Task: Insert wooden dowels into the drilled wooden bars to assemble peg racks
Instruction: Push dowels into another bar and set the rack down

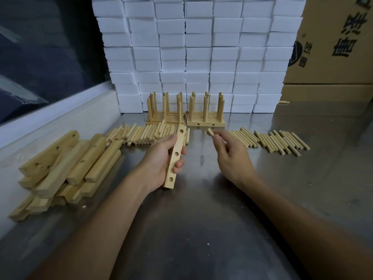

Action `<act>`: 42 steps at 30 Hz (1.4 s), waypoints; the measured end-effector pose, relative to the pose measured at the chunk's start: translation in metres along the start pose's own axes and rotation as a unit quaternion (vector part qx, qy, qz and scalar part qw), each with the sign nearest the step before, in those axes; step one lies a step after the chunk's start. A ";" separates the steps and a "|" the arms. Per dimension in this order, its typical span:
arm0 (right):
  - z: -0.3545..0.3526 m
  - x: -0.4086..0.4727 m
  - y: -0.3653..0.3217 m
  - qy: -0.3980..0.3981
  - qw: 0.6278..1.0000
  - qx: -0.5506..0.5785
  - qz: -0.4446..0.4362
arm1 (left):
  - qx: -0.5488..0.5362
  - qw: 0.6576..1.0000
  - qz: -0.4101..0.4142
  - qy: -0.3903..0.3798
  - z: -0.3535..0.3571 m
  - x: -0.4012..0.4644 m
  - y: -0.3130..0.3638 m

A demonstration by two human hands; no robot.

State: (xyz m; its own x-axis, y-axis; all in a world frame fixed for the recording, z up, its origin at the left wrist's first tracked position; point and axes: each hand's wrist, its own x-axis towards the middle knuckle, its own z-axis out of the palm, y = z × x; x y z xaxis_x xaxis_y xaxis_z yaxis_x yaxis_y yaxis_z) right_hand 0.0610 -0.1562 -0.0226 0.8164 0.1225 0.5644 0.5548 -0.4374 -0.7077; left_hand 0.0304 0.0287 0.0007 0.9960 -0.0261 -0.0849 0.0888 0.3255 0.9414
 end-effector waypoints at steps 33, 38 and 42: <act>-0.005 -0.006 -0.023 0.062 0.966 -0.162 -0.194 | 0.223 0.966 0.130 -0.013 0.011 -0.005 -0.008; -0.001 -0.011 -0.028 0.085 0.957 -0.207 -0.184 | 0.248 0.957 0.148 -0.013 0.017 -0.007 -0.009; 0.004 -0.010 -0.027 0.079 0.973 -0.173 -0.130 | 0.294 0.941 0.168 -0.003 0.018 -0.005 -0.011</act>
State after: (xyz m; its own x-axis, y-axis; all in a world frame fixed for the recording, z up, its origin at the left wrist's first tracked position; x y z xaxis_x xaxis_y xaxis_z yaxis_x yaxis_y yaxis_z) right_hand 0.0389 -0.1424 -0.0108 0.6055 0.1420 0.7831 0.6300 -0.6868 -0.3626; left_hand 0.0248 0.0085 -0.0037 0.9680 -0.0217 0.2498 -0.2466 -0.2634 0.9326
